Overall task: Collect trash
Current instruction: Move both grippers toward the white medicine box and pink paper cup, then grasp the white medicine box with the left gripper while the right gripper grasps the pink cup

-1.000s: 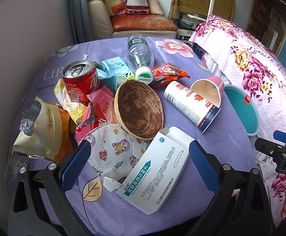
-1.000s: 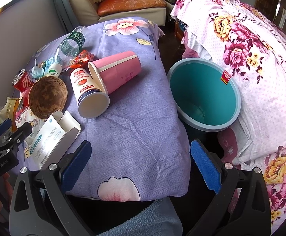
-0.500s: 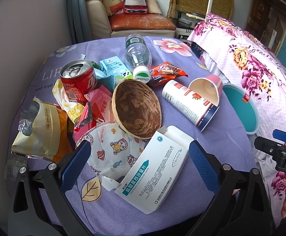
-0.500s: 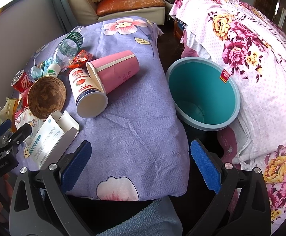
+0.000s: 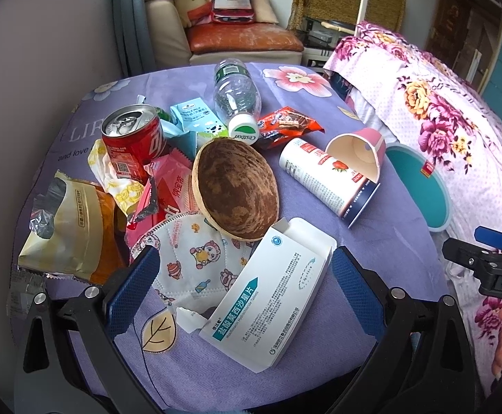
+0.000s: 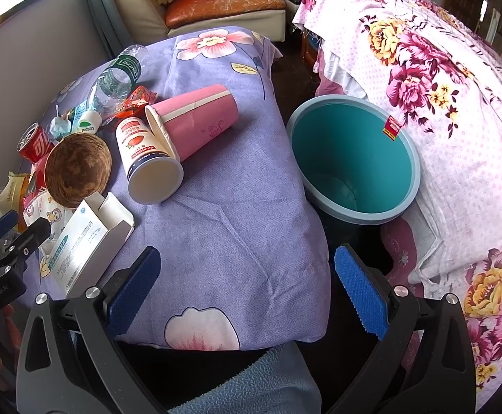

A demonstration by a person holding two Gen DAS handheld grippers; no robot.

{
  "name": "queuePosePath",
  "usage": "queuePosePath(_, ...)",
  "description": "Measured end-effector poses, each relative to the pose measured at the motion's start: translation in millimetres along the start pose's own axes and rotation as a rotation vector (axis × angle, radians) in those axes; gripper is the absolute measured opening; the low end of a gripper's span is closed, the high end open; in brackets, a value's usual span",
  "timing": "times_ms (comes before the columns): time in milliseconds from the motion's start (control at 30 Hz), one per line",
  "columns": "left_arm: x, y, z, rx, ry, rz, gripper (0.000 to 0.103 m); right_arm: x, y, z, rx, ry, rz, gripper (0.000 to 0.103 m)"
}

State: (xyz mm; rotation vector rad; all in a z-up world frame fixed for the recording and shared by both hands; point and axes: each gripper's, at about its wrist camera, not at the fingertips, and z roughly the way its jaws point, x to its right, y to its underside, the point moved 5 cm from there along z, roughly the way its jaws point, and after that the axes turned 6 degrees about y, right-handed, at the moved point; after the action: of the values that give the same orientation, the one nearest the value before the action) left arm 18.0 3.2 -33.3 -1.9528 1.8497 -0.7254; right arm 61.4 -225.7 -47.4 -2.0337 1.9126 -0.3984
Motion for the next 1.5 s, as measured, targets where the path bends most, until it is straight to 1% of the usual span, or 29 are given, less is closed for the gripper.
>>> queuePosePath(67,0,1,2,-0.021,0.016,0.026,0.099,1,1,0,-0.003,-0.001,0.002,0.097)
queuePosePath(133,0,7,6,-0.060,0.024,0.069,0.099,2,2,1,-0.003,-0.002,0.004,0.097)
queuePosePath(233,-2,19,15,-0.115,0.035,0.101,0.099,4,5,4,-0.006,-0.011,0.016,0.097)
queuePosePath(333,-1,28,27,-0.168,0.084,0.118,0.099,6,7,11,-0.021,-0.021,0.025,0.097)
queuePosePath(500,9,28,51,-0.244,0.097,0.209,0.099,9,10,21,-0.047,-0.031,0.033,0.097)
queuePosePath(600,13,29,64,-0.280,0.086,0.259,0.099,10,10,24,-0.051,-0.034,0.035,0.097)
queuePosePath(733,15,34,75,-0.316,0.076,0.292,0.099,9,10,28,-0.060,-0.036,0.031,0.097)
queuePosePath(800,19,36,77,-0.310,0.079,0.302,0.099,8,10,30,-0.064,-0.035,0.028,0.097)
queuePosePath(833,21,36,77,-0.301,0.073,0.309,0.096,8,11,31,-0.066,-0.036,0.027,0.097)
queuePosePath(867,22,36,77,-0.297,0.069,0.315,0.082,8,11,32,-0.068,-0.038,0.026,0.097)
queuePosePath(900,25,36,76,-0.293,0.078,0.317,0.072,7,11,32,-0.070,-0.041,0.025,0.097)
queuePosePath(967,28,32,72,-0.269,0.089,0.301,0.067,6,10,34,-0.078,-0.048,0.021,0.097)
queuePosePath(1067,30,24,61,-0.224,0.106,0.262,0.065,5,7,36,-0.087,-0.059,0.012,0.097)
queuePosePath(1133,29,13,52,-0.191,0.134,0.224,0.065,6,0,36,-0.081,-0.048,0.005,0.097)
queuePosePath(1233,26,-8,37,-0.128,0.156,0.185,0.065,6,-14,34,-0.069,-0.063,0.013,0.097)
queuePosePath(1333,19,-30,33,-0.086,0.170,0.133,0.065,5,-37,32,-0.056,-0.093,0.041,0.097)
queuePosePath(1400,16,-44,33,-0.066,0.177,0.116,0.065,4,-57,33,-0.045,-0.114,0.074,0.097)
queuePosePath(1500,9,-61,37,-0.054,0.179,0.092,0.066,-4,-90,41,-0.046,-0.159,0.121,0.097)
